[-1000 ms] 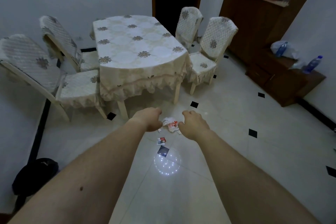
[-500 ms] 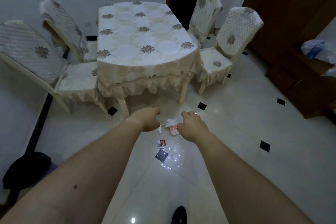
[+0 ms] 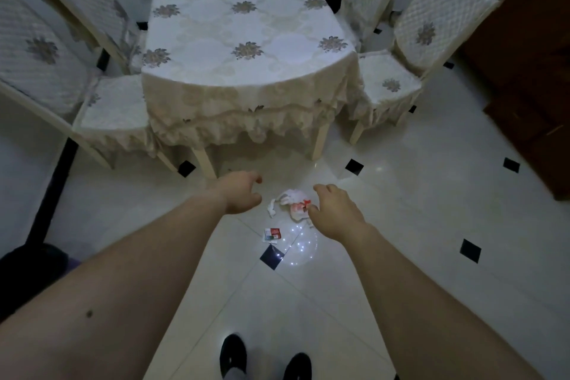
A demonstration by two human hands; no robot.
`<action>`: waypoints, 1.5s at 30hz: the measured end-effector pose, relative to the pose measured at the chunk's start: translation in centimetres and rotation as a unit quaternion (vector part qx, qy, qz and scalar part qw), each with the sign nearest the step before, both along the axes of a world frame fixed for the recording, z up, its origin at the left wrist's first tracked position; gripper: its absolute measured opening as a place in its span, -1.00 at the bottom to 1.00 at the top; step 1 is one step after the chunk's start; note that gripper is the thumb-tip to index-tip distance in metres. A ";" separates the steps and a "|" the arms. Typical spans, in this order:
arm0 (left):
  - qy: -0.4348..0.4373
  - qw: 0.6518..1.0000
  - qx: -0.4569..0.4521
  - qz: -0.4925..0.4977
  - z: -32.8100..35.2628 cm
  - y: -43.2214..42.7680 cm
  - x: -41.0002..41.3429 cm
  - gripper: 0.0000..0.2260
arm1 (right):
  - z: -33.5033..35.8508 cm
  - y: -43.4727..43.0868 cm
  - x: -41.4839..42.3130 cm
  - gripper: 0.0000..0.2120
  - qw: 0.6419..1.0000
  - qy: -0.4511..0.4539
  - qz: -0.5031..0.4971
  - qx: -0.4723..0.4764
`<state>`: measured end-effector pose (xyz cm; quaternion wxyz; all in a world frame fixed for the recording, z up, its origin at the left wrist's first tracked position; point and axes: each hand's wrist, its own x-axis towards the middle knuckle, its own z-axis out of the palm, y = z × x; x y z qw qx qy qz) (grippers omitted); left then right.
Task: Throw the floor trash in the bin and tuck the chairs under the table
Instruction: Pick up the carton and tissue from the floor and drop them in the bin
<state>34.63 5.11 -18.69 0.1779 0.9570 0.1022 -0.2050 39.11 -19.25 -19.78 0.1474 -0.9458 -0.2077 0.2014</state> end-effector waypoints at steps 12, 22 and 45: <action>-0.007 1.000 -0.011 -0.003 -11.5 2.7 7.3 -0.53 | -11.2 1.7 6.9 -0.53 0.999 0.009 -0.032 0.017; -0.014 0.999 -0.039 0.022 -25.8 1.3 14.1 -0.55 | -27.3 2.2 14.6 -0.48 0.999 0.021 -0.016 0.026; -0.003 1.000 -0.017 0.023 -57.6 3.3 18.9 -0.56 | -58.1 1.8 22.8 -0.51 0.999 0.020 0.029 -0.013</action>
